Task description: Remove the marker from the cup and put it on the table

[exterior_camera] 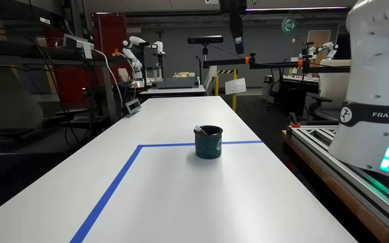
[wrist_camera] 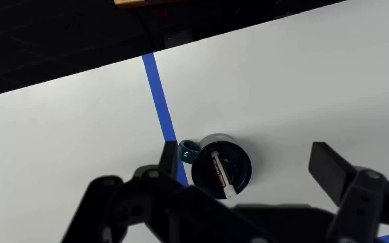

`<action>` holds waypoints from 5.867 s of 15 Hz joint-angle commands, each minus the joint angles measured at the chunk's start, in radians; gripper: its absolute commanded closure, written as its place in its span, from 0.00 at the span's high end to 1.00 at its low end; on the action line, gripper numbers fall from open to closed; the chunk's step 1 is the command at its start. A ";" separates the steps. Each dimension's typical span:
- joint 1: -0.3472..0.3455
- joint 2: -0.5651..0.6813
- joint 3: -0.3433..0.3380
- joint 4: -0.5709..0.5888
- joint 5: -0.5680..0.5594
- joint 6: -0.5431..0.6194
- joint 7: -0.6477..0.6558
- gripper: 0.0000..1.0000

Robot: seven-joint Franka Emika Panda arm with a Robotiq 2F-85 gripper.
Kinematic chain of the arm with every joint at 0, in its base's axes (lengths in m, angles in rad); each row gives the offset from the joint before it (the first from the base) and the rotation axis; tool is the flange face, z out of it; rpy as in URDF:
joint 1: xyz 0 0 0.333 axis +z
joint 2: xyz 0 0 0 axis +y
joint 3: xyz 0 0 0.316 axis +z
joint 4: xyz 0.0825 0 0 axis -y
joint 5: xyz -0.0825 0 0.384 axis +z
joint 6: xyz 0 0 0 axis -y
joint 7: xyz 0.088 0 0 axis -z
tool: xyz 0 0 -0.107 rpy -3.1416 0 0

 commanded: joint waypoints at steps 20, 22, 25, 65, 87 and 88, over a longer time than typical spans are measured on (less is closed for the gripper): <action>0.002 0.000 -0.001 0.002 0.000 -0.001 0.001 1.00; 0.002 0.000 -0.001 0.002 0.000 -0.001 0.001 1.00; 0.002 0.000 -0.001 0.002 0.000 -0.001 0.001 1.00; 0.095 0.525 -0.041 -0.146 0.211 0.915 -0.589 1.00; -0.020 0.699 0.057 -0.095 0.261 1.036 -0.649 0.30; -0.024 0.703 0.063 -0.094 0.263 1.041 -0.652 0.36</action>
